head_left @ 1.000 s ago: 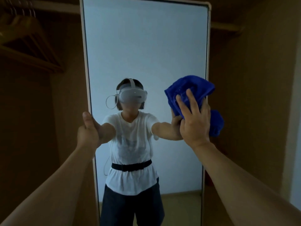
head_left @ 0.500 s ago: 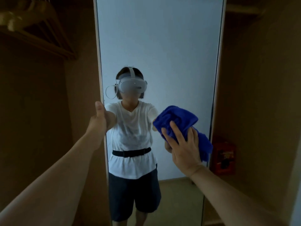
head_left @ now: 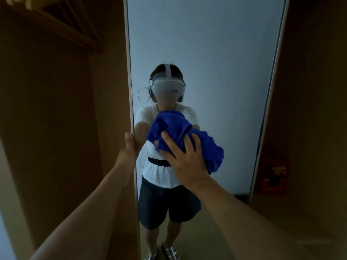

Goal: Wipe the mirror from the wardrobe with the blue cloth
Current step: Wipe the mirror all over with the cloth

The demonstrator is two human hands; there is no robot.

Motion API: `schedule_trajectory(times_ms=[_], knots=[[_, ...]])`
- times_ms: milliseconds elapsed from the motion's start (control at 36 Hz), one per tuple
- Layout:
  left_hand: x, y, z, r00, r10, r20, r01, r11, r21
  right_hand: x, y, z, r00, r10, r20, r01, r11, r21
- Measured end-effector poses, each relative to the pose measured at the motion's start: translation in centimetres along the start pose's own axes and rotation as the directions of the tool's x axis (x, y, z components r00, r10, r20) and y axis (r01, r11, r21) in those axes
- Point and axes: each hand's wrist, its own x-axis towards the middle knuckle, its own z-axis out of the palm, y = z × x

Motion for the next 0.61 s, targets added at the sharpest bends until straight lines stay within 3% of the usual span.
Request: schedule_trajectory(times_ms=[83, 167, 278, 444, 528, 611], knots=[[-0.3, 0.1, -0.1, 1.000, -0.003, -0.006, 0.003, 1.000, 0.000, -2.4, -1.8, 0.0, 0.997, -0.070, 0.044, 0.070, 0.997, 0.018], [-0.7, 0.2, -0.2, 0.999, -0.008, 0.046, 0.009, 1.000, -0.021, -4.3, -2.9, -0.3, 0.967, -0.211, 0.146, 0.209, 0.978, 0.026], [-1.2, -0.2, -0.8, 0.988, -0.015, 0.153, 0.021, 0.999, -0.041, -3.4, -2.3, -1.1, 0.945, -0.270, 0.184, 0.265, 0.963, 0.054], [-1.2, -4.4, -1.3, 0.901, 0.111, 0.420, -0.096, 0.994, -0.056, -1.3, -2.1, -1.3, 0.991, -0.070, 0.117, 0.071, 0.998, 0.002], [-0.8, -6.0, -1.4, 0.921, 0.087, 0.380, -0.051, 0.993, -0.102, -2.0, -3.6, -0.4, 0.997, -0.013, 0.075, 0.015, 1.000, -0.019], [-0.3, -6.7, -1.0, 0.971, -0.071, 0.230, 0.109, 0.982, -0.155, -3.4, -4.9, 0.5, 0.996, -0.061, 0.071, 0.062, 0.998, -0.018]])
